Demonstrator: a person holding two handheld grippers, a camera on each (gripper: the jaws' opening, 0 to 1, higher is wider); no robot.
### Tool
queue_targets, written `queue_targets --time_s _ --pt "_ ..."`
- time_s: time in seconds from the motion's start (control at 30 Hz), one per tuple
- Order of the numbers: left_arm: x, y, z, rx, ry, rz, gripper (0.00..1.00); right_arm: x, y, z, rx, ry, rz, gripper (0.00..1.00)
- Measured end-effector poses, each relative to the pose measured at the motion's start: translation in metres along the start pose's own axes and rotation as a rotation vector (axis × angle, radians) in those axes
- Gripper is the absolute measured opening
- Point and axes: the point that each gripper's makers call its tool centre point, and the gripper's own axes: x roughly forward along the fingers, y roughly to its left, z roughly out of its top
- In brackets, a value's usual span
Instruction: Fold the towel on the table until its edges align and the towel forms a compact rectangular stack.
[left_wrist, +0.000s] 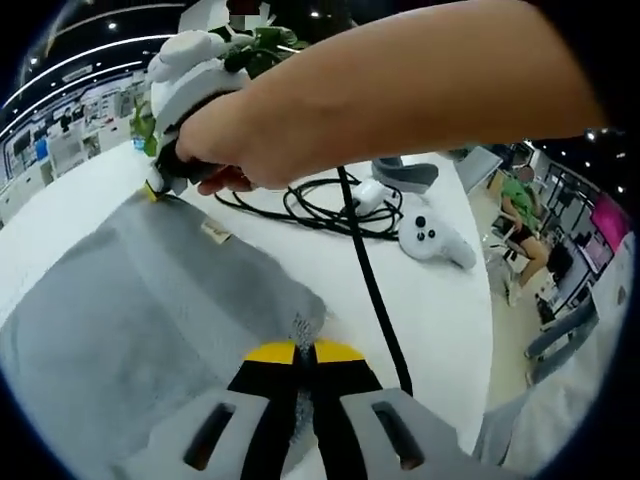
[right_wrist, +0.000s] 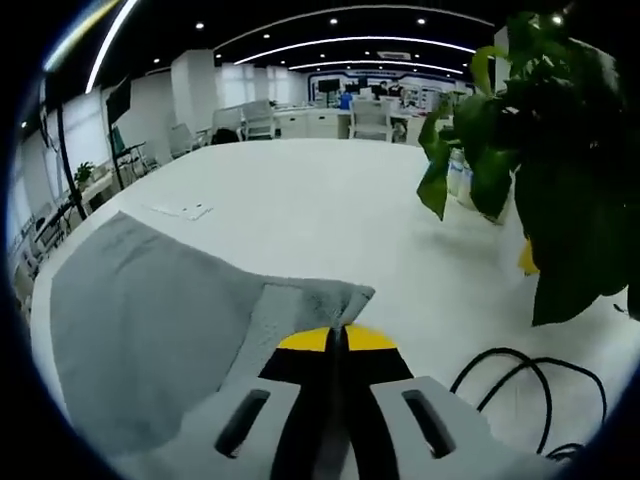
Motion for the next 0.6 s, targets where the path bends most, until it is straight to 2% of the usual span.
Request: queue_targets --time_s 0.13,0.2,0.27,0.37,0.6 --pt "-0.014 -0.002 0.012 0.019 -0.043 -0.006 0.03 -0.004 0.008 0.016 -0.037 -0.014 -0.011 0.01" --pt "-0.02 -0.003 0.016 0.053 -0.058 -0.014 0.03 -0.008 0.01 0.022 -0.107 -0.004 -0.023 0.01" --pt "-0.026 -0.001 0.021 0.053 -0.073 -0.019 0.03 -0.017 0.014 0.029 -0.094 -0.006 -0.035 0.01" --pt "-0.036 0.0 0.026 0.05 -0.086 -0.048 0.03 -0.027 0.018 0.04 -0.12 -0.005 -0.054 0.01" --pt "-0.069 0.008 0.033 0.064 -0.13 -0.057 0.03 -0.044 0.034 0.067 -0.052 -0.026 -0.068 0.01"
